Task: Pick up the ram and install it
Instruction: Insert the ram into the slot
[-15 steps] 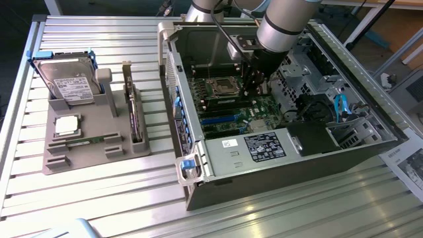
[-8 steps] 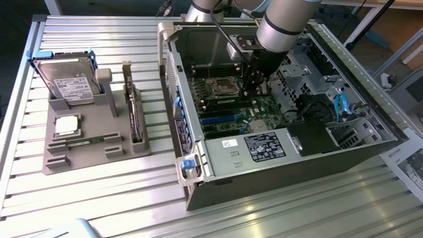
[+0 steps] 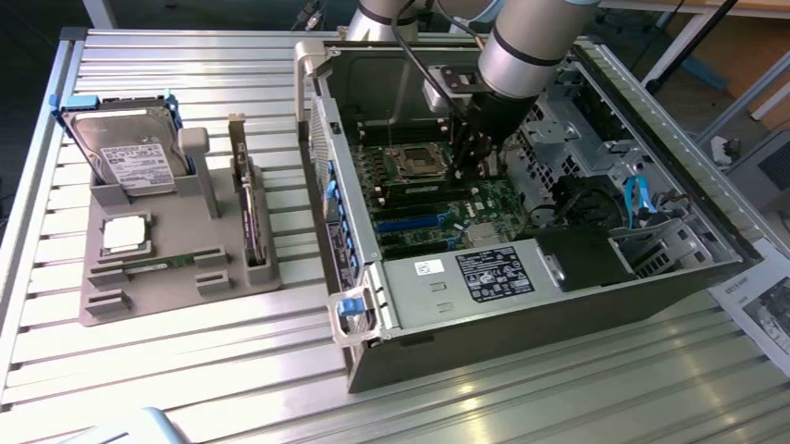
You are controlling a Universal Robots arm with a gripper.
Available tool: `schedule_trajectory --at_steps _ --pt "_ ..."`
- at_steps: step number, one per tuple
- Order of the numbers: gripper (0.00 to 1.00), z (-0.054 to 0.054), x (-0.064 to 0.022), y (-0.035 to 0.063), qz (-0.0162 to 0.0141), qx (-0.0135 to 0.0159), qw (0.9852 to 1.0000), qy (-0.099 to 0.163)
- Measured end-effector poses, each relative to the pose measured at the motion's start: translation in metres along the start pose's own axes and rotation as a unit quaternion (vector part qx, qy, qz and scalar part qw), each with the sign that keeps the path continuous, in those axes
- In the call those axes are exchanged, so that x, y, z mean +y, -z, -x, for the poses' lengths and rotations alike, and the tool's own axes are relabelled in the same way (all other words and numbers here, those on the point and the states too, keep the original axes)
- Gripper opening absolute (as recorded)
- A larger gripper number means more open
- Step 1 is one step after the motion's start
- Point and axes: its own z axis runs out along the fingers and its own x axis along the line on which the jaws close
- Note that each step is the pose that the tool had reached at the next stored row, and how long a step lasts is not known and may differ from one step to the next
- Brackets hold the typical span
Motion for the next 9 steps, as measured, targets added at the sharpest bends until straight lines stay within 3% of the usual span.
schedule_trajectory --at_steps 9 --pt "0.12 -0.0004 0.0000 -0.0003 0.0002 0.0001 1.0000 0.004"
